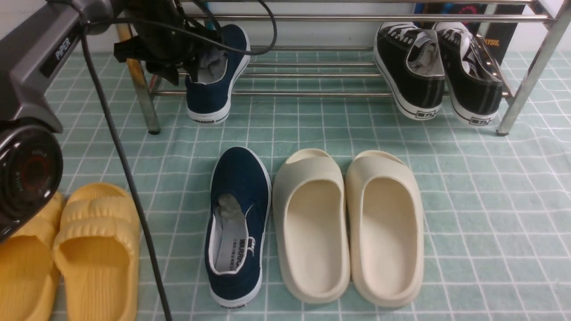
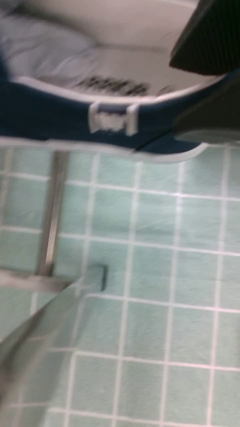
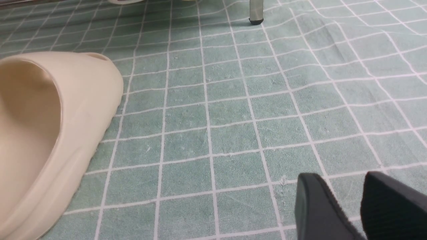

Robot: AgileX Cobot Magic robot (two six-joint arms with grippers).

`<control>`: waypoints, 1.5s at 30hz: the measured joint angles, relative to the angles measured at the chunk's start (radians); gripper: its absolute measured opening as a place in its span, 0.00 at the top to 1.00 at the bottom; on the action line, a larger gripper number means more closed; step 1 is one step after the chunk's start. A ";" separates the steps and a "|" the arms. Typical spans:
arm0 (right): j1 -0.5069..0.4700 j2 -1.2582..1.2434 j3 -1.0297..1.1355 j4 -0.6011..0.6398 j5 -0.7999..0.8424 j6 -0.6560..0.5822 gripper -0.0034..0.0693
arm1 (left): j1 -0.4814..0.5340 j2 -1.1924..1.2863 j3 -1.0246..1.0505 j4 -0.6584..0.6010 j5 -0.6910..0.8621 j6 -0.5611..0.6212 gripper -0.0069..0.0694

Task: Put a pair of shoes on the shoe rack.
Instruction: Use the left arm to put a shoe into the shoe rack

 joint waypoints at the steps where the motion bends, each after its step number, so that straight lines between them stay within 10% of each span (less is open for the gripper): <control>1: 0.000 0.000 0.000 0.000 0.000 0.000 0.62 | 0.000 -0.012 0.000 -0.014 0.013 0.014 0.67; 12: 0.000 0.000 0.000 0.000 0.000 0.000 0.62 | 0.000 -0.209 0.392 -0.344 -0.101 0.222 0.79; 30: 0.000 0.000 0.000 0.000 0.000 0.000 0.62 | 0.000 -0.204 0.607 -0.219 -0.618 0.115 0.93; 45: 0.000 0.000 0.000 0.000 0.000 0.000 0.62 | 0.000 -0.222 0.597 -0.213 -0.592 0.133 0.93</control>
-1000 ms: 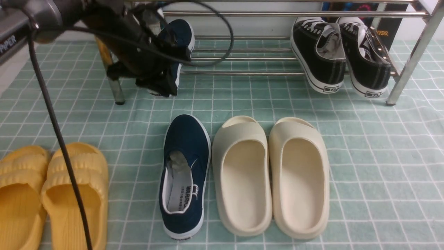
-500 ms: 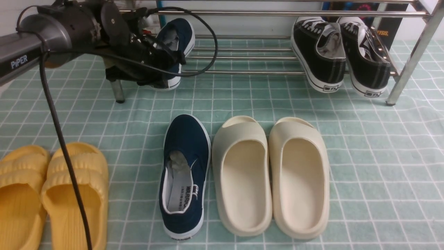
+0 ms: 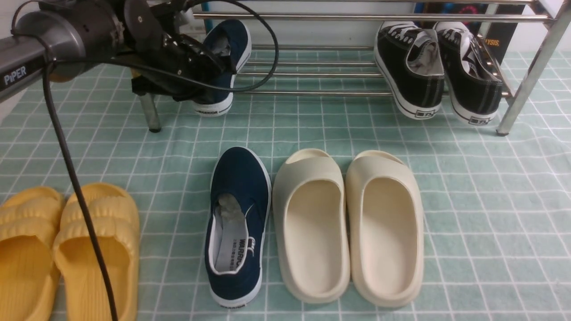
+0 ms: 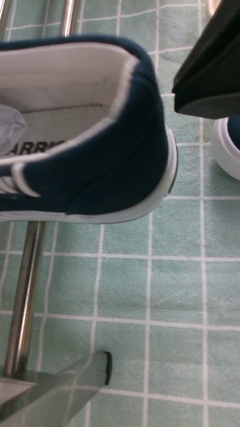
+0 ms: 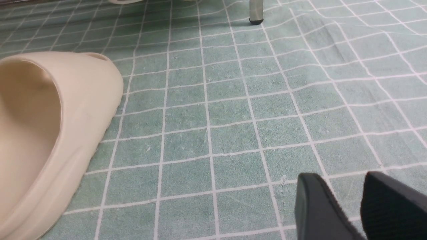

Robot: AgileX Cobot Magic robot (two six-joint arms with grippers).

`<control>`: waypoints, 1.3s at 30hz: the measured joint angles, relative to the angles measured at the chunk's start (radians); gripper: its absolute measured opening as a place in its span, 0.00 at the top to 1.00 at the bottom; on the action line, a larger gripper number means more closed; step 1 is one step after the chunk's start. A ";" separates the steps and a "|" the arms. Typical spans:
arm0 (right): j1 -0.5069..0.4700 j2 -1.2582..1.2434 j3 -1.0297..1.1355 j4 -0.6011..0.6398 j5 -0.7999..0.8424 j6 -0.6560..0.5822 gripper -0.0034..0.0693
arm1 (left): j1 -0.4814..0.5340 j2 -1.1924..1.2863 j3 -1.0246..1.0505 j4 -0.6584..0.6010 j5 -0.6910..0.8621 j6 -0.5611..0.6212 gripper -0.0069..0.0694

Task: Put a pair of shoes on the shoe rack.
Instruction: Use the left arm to put a shoe into the shoe rack, then use the left arm to grab the shoe closest to it

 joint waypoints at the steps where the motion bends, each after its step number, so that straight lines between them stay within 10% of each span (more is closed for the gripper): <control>1: 0.000 0.000 0.000 0.000 0.000 0.000 0.62 | 0.000 0.000 0.000 -0.001 0.010 0.001 0.93; 27: 0.000 0.000 0.000 0.000 0.000 0.000 0.62 | 0.000 0.065 -0.003 0.021 -0.131 0.077 0.93; 39: 0.000 0.000 0.000 0.000 0.000 0.000 0.62 | -0.011 -0.145 0.039 -0.020 0.529 0.080 0.93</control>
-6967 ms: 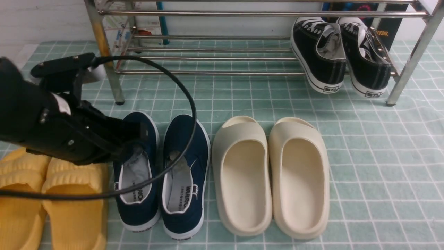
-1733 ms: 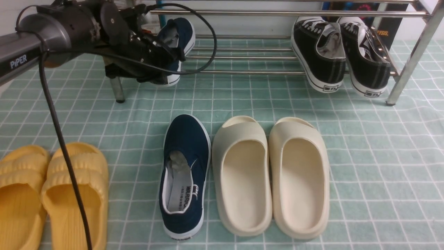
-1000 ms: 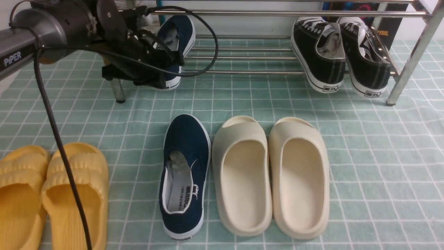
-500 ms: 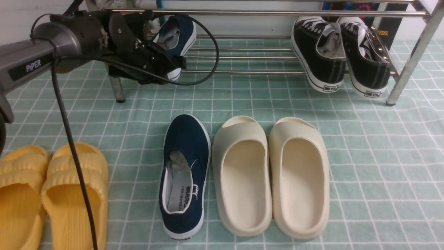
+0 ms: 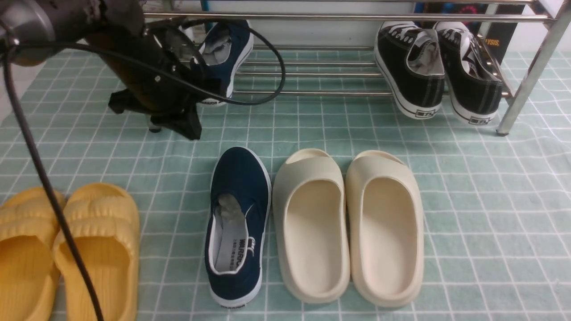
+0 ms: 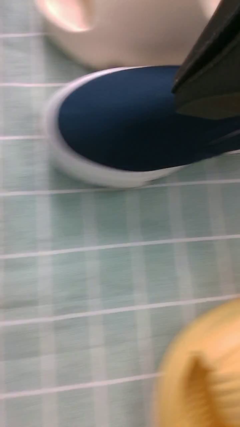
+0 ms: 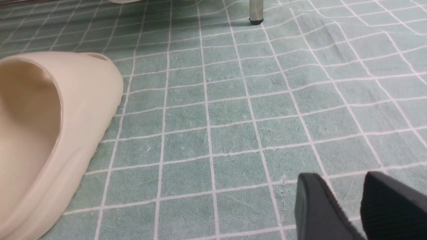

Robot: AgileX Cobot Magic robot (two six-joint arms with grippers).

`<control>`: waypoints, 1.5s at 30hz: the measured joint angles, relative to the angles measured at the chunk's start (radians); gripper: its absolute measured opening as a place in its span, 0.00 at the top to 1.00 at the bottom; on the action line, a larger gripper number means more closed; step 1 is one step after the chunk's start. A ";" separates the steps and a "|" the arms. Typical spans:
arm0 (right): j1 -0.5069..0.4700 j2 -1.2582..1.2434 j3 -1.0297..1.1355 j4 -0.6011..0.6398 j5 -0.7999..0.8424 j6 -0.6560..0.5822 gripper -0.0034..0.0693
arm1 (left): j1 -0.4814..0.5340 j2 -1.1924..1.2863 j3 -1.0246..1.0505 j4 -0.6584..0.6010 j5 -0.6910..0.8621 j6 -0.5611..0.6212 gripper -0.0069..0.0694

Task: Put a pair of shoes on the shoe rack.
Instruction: Use the left arm to grab the shoe closest to it, then use the left arm to put a shoe into the shoe rack

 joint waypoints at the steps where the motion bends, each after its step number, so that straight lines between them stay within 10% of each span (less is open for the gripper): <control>1: 0.000 0.000 0.000 0.000 0.000 0.000 0.62 | -0.015 -0.030 0.035 -0.001 0.027 0.000 0.93; 8: 0.000 0.000 0.000 0.000 0.000 0.000 0.62 | -0.161 -0.190 0.336 0.049 -0.166 -0.071 0.90; 20: 0.000 0.000 0.000 0.000 0.000 0.000 0.62 | -0.189 -0.093 0.466 0.177 -0.305 -0.252 0.39; 25: 0.000 0.000 0.000 0.000 0.000 0.000 0.62 | -0.189 -0.021 0.466 0.142 -0.364 -0.245 0.49; 30: 0.000 0.000 0.000 0.000 0.000 0.000 0.62 | -0.189 -0.044 0.463 0.149 -0.381 -0.244 0.89; 45: 0.000 0.000 0.000 0.000 0.001 0.000 0.62 | -0.187 0.076 -0.053 0.157 -0.302 -0.229 0.92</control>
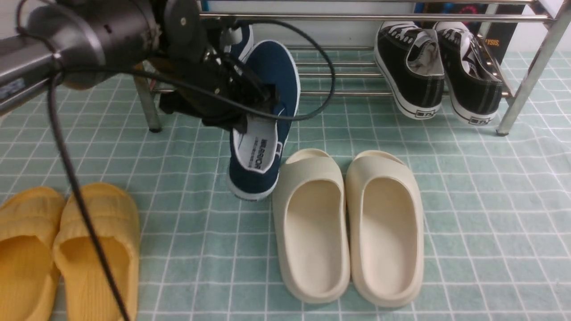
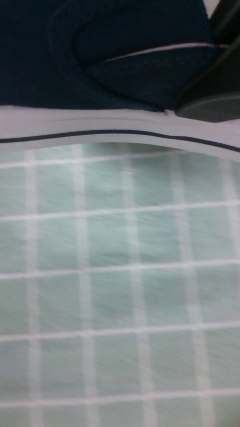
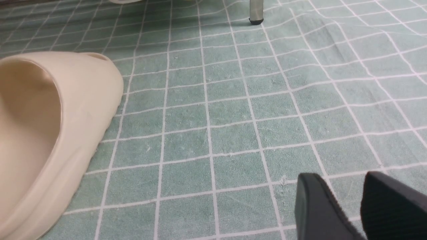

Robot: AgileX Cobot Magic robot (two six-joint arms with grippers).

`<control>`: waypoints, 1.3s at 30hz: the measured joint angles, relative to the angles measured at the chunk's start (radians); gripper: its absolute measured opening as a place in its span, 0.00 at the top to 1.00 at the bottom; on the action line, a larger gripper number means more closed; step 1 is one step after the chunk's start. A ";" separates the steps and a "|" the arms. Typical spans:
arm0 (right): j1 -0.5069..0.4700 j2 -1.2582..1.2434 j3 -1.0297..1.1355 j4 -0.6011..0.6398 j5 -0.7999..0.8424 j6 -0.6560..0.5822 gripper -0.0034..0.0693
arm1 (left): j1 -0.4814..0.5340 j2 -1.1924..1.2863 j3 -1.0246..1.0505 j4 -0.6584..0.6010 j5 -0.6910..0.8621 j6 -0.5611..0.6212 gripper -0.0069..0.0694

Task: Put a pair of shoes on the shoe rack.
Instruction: Use the left arm to put a shoe into the shoe rack

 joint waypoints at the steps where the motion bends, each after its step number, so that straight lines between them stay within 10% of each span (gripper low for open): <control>1: 0.000 0.000 0.000 0.000 0.000 0.000 0.62 | 0.000 0.035 -0.048 0.000 0.011 -0.001 0.92; 16: 0.000 0.000 0.000 0.000 0.000 0.000 0.62 | 0.073 0.494 -0.818 -0.042 0.223 -0.022 0.92; 39: 0.000 0.000 0.000 0.000 0.000 0.000 0.62 | 0.112 0.584 -0.857 -0.085 0.042 0.024 0.92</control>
